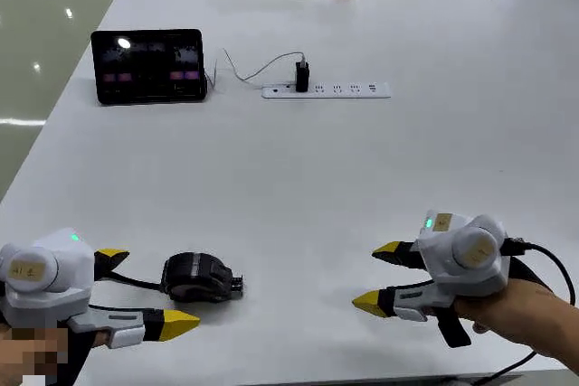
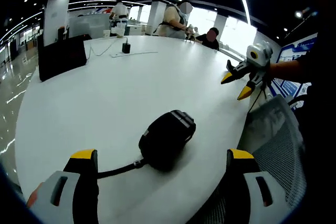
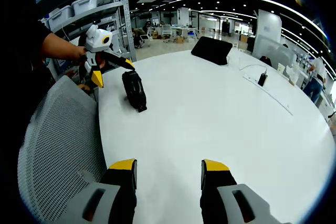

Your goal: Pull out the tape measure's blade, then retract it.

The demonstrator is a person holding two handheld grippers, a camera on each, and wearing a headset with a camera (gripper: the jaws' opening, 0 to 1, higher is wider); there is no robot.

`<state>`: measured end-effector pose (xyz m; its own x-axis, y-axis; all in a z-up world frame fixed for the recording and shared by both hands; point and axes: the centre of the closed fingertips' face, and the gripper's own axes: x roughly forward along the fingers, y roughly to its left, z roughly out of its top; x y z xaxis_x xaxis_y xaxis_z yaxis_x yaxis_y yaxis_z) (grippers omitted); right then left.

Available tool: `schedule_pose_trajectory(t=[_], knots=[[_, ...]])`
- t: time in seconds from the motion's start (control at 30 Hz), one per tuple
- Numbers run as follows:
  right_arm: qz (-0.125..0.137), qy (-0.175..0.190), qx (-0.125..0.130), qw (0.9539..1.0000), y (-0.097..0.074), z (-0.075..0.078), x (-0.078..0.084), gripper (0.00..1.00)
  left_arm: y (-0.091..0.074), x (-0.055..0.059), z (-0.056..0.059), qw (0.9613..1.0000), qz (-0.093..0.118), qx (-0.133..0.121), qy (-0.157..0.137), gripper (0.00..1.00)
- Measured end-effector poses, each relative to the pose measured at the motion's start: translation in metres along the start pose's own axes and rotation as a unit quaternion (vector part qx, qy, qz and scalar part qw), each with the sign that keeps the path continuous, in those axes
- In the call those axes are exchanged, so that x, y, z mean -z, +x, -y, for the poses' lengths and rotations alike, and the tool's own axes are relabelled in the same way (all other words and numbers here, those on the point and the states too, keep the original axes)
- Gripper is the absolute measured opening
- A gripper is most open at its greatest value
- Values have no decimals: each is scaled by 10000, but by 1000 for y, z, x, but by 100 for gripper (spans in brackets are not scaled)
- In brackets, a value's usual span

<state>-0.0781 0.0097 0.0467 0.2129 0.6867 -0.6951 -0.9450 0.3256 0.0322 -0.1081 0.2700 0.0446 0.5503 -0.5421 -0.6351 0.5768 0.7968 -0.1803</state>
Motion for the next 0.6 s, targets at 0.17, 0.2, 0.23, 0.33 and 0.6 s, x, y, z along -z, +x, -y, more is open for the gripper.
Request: schedule_pose_trajectory(t=[0.17, 0.2, 0.23, 0.33, 0.6], knots=[[0, 105, 2, 9999, -9, 3, 17, 56, -4, 4, -1, 9999, -70, 50, 53, 99], [4, 114, 21, 9999, -11, 3, 19, 57, -4, 5, -1, 10000, -70, 53, 46, 99], [-19, 103, 64, 9999, -14, 4, 22, 58, -5, 6, -1, 9999, -60, 53, 72, 99], [-101, 165, 174, 9997, -22, 12, 34, 61, -7, 8, -4, 9999, -85, 9, 142, 99], [70, 596, 345, 9976, -48, 28, 52, 77, -14, 9, -14, 9997, -55, -109, 188, 99]])
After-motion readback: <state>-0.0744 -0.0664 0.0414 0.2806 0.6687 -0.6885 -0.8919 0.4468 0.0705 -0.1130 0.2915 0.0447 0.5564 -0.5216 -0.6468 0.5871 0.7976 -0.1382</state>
